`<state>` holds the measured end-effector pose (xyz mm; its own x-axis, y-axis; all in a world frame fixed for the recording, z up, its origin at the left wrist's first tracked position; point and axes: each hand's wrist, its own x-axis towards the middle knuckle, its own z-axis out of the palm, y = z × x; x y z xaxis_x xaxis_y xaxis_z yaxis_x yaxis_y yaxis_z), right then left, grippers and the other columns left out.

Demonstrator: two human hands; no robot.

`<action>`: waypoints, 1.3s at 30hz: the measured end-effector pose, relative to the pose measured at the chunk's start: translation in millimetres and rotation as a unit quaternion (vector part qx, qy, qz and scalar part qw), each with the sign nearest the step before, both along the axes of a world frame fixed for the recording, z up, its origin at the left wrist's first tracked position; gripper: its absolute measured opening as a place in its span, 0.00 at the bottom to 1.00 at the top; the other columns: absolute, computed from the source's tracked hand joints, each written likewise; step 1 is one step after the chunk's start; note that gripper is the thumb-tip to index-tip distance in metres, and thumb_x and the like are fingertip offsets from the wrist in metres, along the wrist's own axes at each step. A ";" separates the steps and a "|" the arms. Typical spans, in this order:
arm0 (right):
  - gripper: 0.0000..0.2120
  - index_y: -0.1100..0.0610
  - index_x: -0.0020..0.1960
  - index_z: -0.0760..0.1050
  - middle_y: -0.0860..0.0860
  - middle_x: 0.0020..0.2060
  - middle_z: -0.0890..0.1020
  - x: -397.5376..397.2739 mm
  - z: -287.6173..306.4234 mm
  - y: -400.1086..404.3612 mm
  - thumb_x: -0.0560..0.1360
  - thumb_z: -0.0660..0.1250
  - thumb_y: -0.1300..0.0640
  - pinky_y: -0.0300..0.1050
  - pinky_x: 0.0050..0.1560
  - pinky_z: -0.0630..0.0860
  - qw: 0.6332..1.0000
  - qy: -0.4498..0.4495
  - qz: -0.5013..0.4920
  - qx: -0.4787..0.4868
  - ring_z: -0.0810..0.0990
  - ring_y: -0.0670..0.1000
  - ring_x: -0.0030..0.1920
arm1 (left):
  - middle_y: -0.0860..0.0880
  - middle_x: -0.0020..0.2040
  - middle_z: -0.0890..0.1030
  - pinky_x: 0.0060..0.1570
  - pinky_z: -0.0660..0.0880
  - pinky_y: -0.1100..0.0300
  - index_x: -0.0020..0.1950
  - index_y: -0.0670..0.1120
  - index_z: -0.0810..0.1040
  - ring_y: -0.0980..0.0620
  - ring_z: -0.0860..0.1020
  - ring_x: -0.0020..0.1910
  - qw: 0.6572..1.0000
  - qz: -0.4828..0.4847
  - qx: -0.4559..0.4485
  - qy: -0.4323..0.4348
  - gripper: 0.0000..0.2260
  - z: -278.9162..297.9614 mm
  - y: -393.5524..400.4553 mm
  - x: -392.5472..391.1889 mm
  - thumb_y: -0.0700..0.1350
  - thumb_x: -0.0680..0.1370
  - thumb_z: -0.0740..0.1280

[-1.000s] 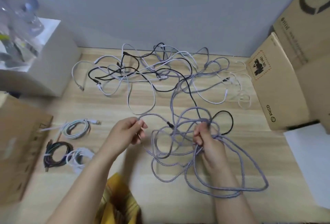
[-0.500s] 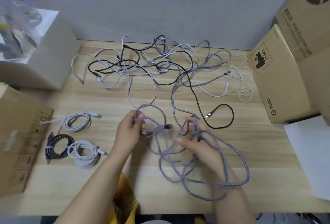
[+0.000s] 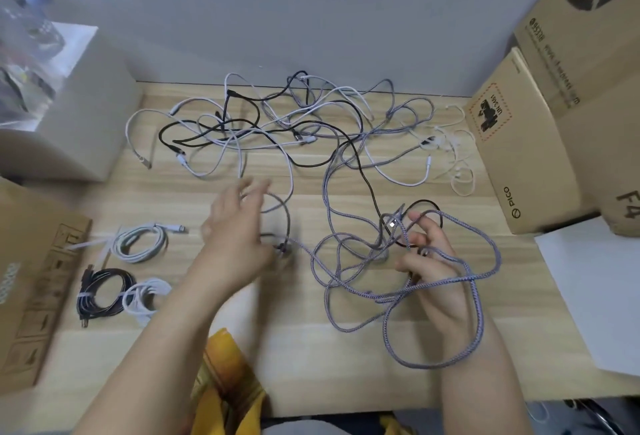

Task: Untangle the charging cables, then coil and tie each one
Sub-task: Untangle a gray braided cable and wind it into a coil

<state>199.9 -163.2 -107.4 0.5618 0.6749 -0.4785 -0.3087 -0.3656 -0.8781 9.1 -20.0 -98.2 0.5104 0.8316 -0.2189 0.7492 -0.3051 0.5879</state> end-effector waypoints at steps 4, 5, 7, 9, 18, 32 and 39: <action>0.31 0.54 0.60 0.70 0.53 0.42 0.71 -11.6 15.5 4.5 0.60 0.59 0.73 0.32 0.25 0.69 0.991 0.100 0.020 0.091 0.73 0.41 0.28 | 0.59 0.67 0.69 0.66 0.63 0.60 0.67 0.65 0.64 0.63 0.66 0.65 0.951 -0.252 -0.106 -0.145 0.33 15.5 -40.6 27.5 0.51 0.65 0.71; 0.33 0.54 0.61 0.70 0.54 0.42 0.72 -16.3 20.0 5.4 0.61 0.56 0.78 0.33 0.27 0.72 0.983 0.142 0.029 0.111 0.76 0.43 0.30 | 0.60 0.61 0.75 0.64 0.66 0.61 0.65 0.62 0.69 0.65 0.71 0.60 0.941 -0.269 -0.149 -0.139 0.27 0.8 -47.0 35.9 0.53 0.68 0.72; 0.39 0.55 0.62 0.71 0.55 0.43 0.72 -20.3 23.2 5.3 0.55 0.53 0.79 0.38 0.32 0.74 0.972 0.192 0.038 0.133 0.76 0.48 0.37 | 0.60 0.41 0.82 0.54 0.74 0.58 0.52 0.57 0.77 0.64 0.78 0.40 0.933 -0.148 -0.276 -0.179 0.07 -15.3 -50.9 50.3 0.48 0.75 0.67; 0.38 0.55 0.61 0.72 0.55 0.44 0.72 -20.9 24.0 5.3 0.56 0.53 0.79 0.36 0.34 0.69 0.973 0.188 0.034 0.131 0.71 0.48 0.37 | 0.55 0.29 0.78 0.37 0.73 0.59 0.44 0.54 0.77 0.55 0.75 0.30 0.917 -0.047 -0.303 -0.256 0.07 -17.7 -48.5 48.8 0.43 0.77 0.63; 0.23 0.59 0.56 0.75 0.55 0.43 0.80 -9.9 22.1 -8.2 0.74 0.51 0.80 0.33 0.46 0.77 0.975 0.124 -0.071 0.171 0.79 0.46 0.42 | 0.50 0.36 0.79 0.33 0.74 0.64 0.54 0.45 0.74 0.53 0.75 0.31 0.897 0.075 -0.320 -0.296 0.07 -10.1 -3.0 21.7 0.36 0.79 0.62; 0.08 0.58 0.42 0.70 0.51 0.26 0.81 -31.7 3.3 3.3 0.76 0.64 0.68 0.35 0.26 0.73 0.997 -0.031 -0.063 0.028 0.77 0.46 0.24 | 0.43 0.52 0.78 0.34 0.76 0.58 0.59 0.51 0.75 0.51 0.80 0.45 0.892 0.035 -0.400 -0.206 0.21 -5.6 -5.4 5.2 0.51 0.66 0.69; 0.13 0.58 0.37 0.68 0.50 0.28 0.81 -51.5 -14.6 9.4 0.70 0.71 0.69 0.32 0.28 0.70 0.999 -0.003 0.036 0.004 0.78 0.45 0.25 | 0.48 0.47 0.79 0.45 0.77 0.53 0.53 0.47 0.78 0.57 0.80 0.41 0.863 0.051 -0.435 -0.250 0.06 -22.7 -15.4 10.9 0.39 0.77 0.66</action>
<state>148.3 -153.8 -122.0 0.5136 0.7182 -0.4695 -0.2765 -0.3795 -0.8829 20.0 -35.4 -120.9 0.6554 0.5097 -0.5573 0.3324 0.4679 0.8189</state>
